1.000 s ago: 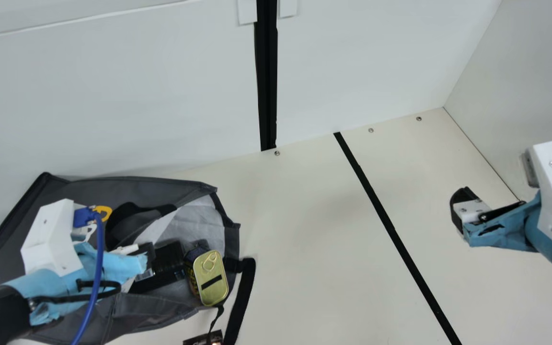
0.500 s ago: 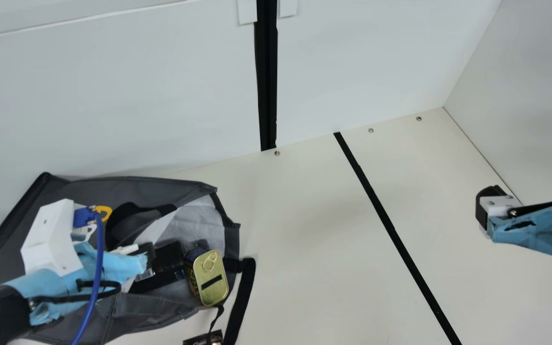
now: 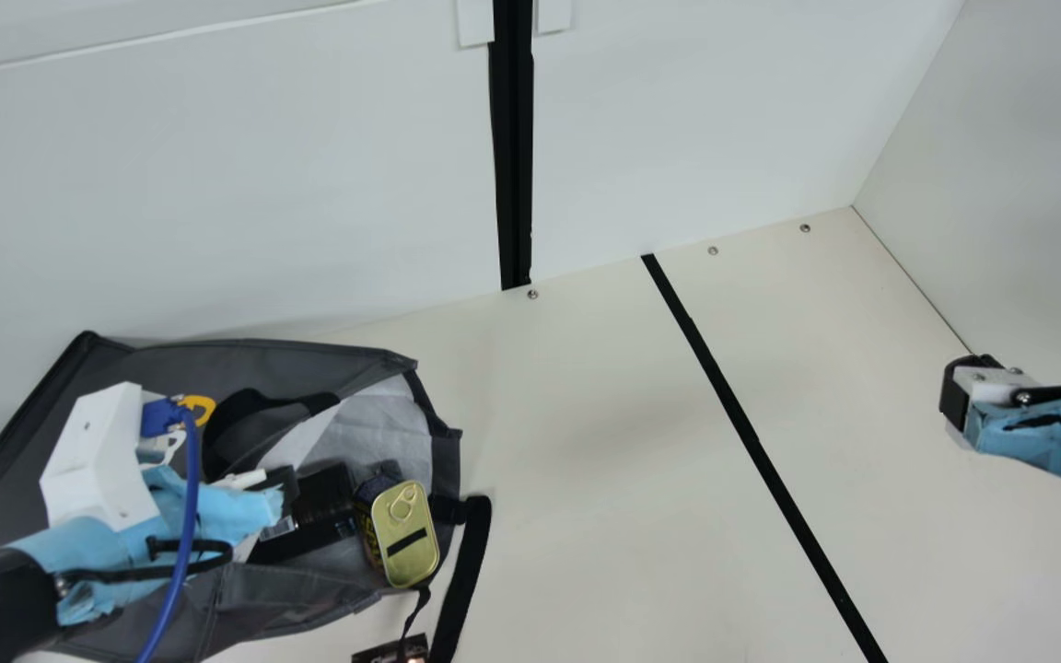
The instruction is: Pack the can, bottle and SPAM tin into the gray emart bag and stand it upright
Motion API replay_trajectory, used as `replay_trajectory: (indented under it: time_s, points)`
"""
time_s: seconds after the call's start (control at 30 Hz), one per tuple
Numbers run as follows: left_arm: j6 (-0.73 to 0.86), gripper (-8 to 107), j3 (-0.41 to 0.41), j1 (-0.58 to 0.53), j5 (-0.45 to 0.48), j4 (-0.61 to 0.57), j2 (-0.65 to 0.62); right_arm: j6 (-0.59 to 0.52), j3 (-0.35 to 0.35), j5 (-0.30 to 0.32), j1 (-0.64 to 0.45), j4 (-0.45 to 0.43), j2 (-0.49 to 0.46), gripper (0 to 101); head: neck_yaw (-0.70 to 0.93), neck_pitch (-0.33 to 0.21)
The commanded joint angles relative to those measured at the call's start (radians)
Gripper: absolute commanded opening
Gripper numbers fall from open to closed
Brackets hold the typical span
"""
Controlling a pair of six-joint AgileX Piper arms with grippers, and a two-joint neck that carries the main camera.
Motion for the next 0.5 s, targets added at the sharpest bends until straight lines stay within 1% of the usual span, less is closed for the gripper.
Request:
replay_trajectory:
  time_s: [0.0, 0.47]
  points:
    - [0.0, -8, 0.0, 0.0, 0.0, 0.0, 0.0, 0.001, -0.003, -0.002, -0.016, 0.017, 0.0, 95, -0.001, -0.023]
    - [0.0, -8, 0.0, 0.0, 0.0, 0.0, 0.0, -0.017, -0.029, -0.002, -0.106, 0.108, 0.004, 95, -0.001, -0.023]
